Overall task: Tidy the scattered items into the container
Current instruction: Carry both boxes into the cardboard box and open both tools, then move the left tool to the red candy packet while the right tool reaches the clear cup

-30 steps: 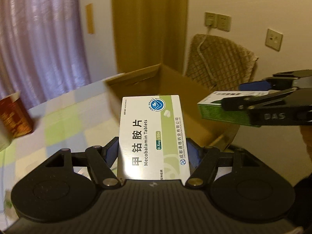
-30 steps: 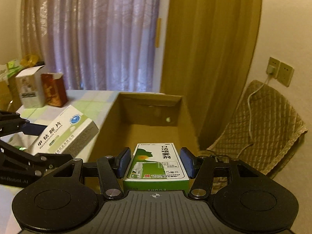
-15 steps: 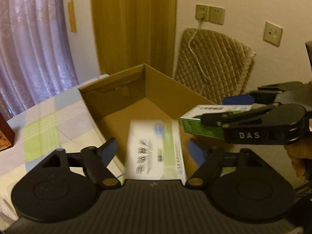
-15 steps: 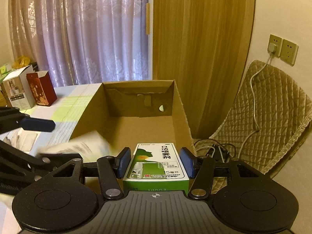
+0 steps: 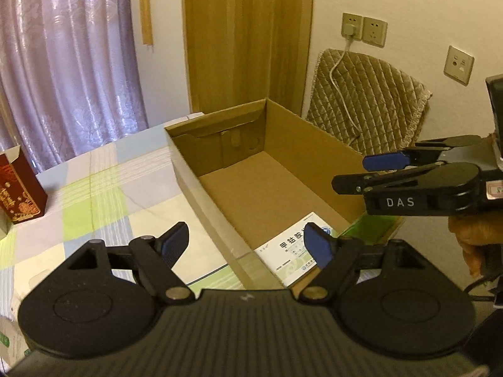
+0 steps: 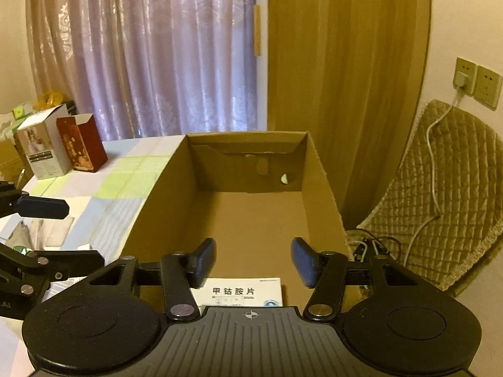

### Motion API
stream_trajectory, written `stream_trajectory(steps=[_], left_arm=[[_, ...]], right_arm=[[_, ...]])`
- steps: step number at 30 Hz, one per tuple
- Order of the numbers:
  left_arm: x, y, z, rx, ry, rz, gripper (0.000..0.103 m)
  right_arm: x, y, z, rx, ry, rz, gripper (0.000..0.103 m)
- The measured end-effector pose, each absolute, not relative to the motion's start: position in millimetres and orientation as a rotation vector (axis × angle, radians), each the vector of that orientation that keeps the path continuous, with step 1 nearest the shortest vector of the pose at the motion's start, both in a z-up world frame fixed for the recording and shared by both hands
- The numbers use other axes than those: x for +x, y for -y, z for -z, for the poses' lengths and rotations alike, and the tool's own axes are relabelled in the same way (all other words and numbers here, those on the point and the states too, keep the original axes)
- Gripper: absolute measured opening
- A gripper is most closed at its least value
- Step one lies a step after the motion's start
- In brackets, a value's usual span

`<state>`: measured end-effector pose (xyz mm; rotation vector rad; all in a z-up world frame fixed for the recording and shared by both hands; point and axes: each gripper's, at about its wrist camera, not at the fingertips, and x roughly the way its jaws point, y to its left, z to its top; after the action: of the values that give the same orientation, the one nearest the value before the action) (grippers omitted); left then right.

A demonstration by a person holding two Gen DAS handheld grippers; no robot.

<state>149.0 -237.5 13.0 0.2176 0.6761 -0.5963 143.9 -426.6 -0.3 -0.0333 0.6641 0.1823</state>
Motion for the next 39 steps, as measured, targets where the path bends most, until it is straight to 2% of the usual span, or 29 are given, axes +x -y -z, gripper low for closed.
stream_trajectory(steps=[1, 10, 18, 24, 30, 39], left_arm=[[148, 234, -13, 0.215, -0.677, 0.589, 0.078], [130, 192, -11, 0.169, -0.680, 0.525, 0.080], [89, 127, 0, 0.112, -0.717, 0.424, 0.082], [53, 66, 10, 0.072, -0.751, 0.326, 0.086], [32, 15, 30, 0.028, -0.820, 0.230, 0.086], [23, -11, 46, 0.004, -0.838, 0.170, 0.086]], right_arm=[[142, 426, -1, -0.032, -0.645, -0.174, 0.103], [115, 416, -26, -0.003, -0.578, -0.159, 0.103], [60, 370, -33, -0.004, -0.525, -0.239, 0.103], [17, 326, -18, 0.044, -0.524, -0.317, 0.103], [-8, 291, 12, 0.093, -0.618, -0.348, 0.103], [-13, 259, 28, -0.010, -0.671, -0.415, 0.103]])
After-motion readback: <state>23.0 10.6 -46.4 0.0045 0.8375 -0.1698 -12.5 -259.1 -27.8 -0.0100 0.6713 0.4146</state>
